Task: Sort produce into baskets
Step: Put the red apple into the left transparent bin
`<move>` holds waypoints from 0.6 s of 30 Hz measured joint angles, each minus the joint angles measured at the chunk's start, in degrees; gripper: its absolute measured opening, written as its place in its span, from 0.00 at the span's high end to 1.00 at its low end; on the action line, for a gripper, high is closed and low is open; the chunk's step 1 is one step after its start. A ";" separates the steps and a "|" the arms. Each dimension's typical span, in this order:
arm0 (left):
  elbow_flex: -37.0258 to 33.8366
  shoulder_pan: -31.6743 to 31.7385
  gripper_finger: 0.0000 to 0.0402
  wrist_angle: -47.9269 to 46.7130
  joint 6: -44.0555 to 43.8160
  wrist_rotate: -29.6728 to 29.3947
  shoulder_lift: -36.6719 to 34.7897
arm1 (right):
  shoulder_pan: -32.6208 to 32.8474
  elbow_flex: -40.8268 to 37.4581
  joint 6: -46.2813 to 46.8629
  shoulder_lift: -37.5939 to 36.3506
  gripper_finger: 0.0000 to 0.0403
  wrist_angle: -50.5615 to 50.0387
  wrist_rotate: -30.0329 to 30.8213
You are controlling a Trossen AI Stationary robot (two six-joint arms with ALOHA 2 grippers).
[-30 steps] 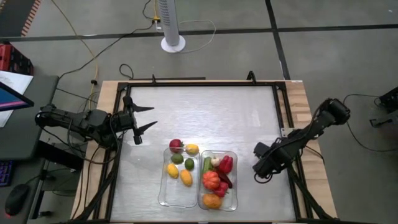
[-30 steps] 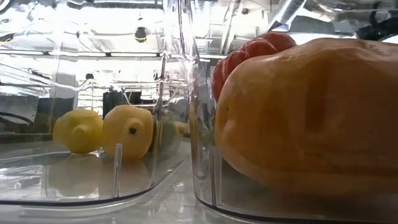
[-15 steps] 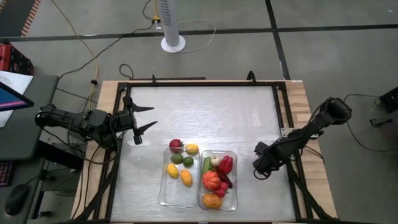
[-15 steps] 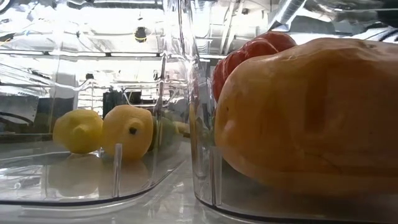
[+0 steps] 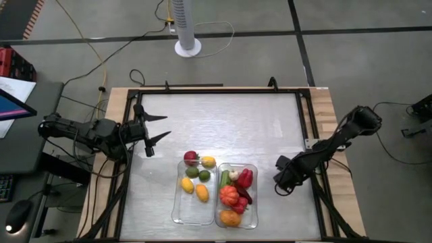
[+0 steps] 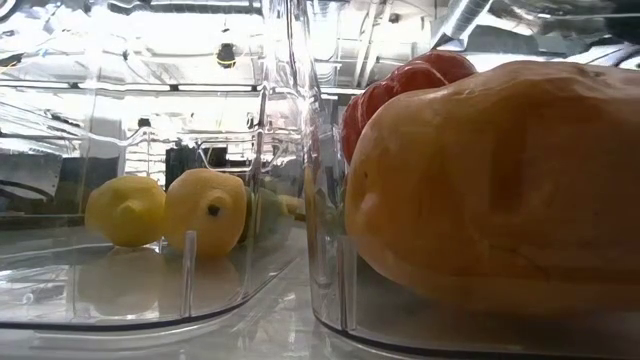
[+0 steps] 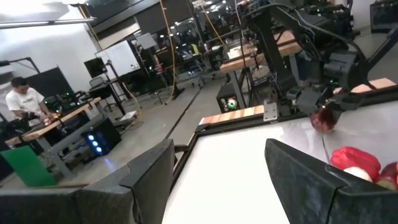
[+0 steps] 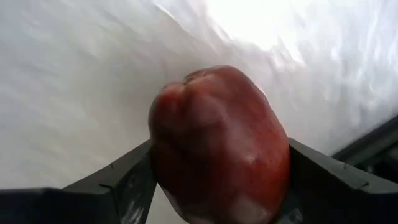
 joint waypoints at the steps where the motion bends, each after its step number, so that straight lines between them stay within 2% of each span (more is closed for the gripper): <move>1: 0.00 -0.01 0.40 0.37 0.01 0.00 0.00 | -0.20 1.06 -0.60 0.00 0.17 -0.40 0.87; 8: 0.00 -0.02 0.40 1.26 0.00 0.81 0.00 | -2.52 14.73 -6.77 0.00 0.17 -4.03 9.60; 11: 0.00 0.00 0.40 1.26 0.00 0.85 0.00 | -3.03 22.30 -9.99 -0.04 0.17 -3.05 16.10; 15: 0.00 0.00 0.40 1.68 0.00 1.38 -0.02 | -3.19 27.85 -20.89 -0.11 0.17 9.75 27.42; 18: 0.00 0.00 0.40 1.86 -0.09 3.64 -0.01 | -4.95 27.75 -33.39 0.99 0.17 26.75 28.20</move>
